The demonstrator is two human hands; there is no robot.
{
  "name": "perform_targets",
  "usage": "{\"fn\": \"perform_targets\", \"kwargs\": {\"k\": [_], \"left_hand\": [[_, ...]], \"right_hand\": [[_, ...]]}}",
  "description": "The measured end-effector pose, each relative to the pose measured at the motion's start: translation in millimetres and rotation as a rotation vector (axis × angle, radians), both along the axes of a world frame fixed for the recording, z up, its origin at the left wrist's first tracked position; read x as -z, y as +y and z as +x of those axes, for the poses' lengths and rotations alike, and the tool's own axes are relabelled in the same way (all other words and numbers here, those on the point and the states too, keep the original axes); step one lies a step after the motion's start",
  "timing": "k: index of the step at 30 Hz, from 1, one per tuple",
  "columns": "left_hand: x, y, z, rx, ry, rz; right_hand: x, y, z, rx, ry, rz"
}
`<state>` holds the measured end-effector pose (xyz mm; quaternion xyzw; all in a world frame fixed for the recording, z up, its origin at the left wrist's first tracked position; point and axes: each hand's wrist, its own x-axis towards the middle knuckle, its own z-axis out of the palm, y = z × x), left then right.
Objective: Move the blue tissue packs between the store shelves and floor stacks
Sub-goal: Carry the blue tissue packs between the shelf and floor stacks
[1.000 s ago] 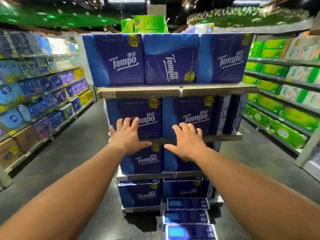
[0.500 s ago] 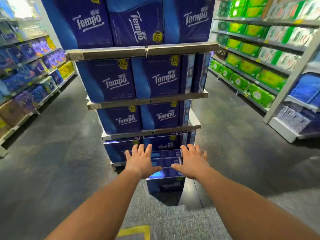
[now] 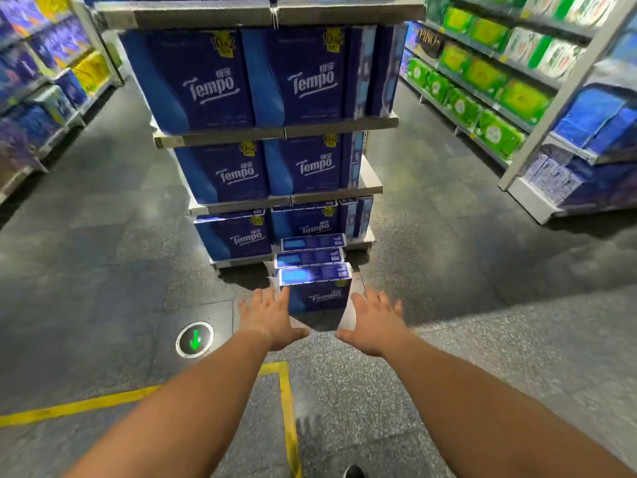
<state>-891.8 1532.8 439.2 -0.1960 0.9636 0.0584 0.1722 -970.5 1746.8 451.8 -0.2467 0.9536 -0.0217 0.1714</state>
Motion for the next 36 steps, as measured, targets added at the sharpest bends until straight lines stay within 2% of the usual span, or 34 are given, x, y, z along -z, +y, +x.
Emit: {"fn": "perform_targets", "kwargs": {"k": [10,19,27,36], "left_hand": [[-3,-22,20,-0.057,-0.018,0.009],[39,-28,-20,-0.135,-0.080,0.038],[82,-42,-124,-0.153,-0.177,-0.005],[150,-57,-259,-0.209,-0.140,0.043]], "right_hand": [[3,0,2,0.027,-0.015,-0.026],[33,4,-49,0.086,-0.056,-0.051],[85,-8,-162,0.074,-0.163,-0.043],[158,-39,-313,0.016,-0.215,0.004]]}}
